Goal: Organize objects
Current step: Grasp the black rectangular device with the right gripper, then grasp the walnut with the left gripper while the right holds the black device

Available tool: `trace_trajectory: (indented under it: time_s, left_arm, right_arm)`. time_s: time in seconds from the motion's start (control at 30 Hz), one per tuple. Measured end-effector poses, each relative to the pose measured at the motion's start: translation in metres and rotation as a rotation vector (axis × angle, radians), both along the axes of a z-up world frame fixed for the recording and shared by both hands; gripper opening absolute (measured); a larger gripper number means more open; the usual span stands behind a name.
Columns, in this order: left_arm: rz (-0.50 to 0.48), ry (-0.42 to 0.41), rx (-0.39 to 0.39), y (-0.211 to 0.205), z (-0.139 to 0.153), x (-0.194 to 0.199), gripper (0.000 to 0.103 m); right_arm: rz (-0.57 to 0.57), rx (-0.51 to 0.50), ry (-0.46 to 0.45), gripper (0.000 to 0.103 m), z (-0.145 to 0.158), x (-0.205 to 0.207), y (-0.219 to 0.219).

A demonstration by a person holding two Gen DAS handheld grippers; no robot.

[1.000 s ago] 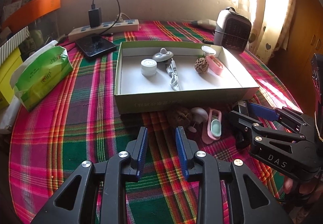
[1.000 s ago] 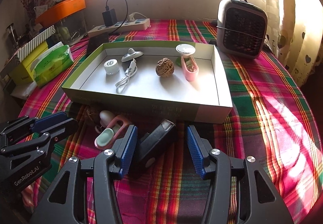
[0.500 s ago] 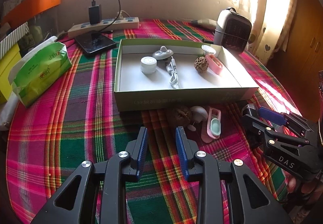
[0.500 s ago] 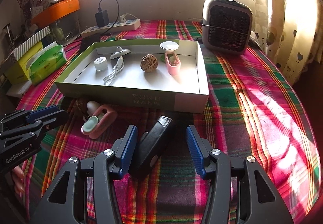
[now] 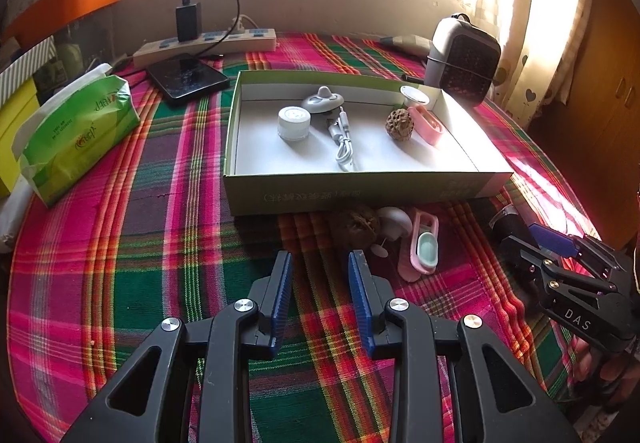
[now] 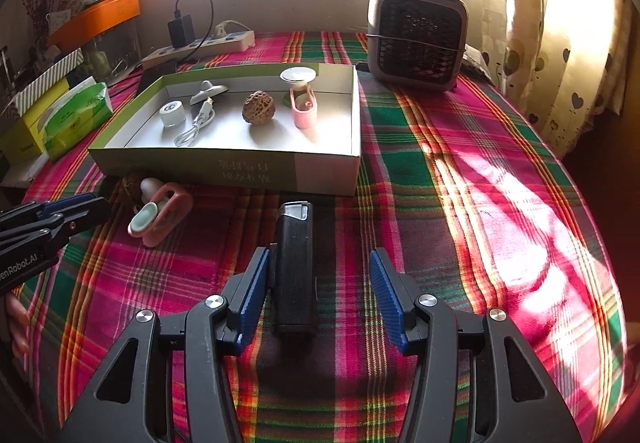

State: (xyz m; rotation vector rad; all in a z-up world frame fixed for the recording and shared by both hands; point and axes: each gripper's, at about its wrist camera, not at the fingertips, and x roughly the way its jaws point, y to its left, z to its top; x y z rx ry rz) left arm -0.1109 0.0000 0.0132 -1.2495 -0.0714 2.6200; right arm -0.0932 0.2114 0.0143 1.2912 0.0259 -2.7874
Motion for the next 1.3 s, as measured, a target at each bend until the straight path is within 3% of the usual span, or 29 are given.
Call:
trace_trajectory:
  time_s: [0.47,0.73,1.3]
  left_arm:
    - [-0.006,-0.009,0.034,0.001,0.000,-0.005,0.027]
    - [-0.009,-0.014,0.062,0.005,0.003,-0.011,0.034]
    - [0.007,-0.030,0.060,0.014,0.000,-0.026,0.036]
  right_arm:
    - [0.031,-0.038,-0.012,0.050,-0.001,-0.002,0.003]
    - [0.071,-0.039,-0.018,0.025,-0.002,-0.003,-0.003]
    - [0.095,-0.070,-0.021,0.025,-0.003,-0.003,-0.002]
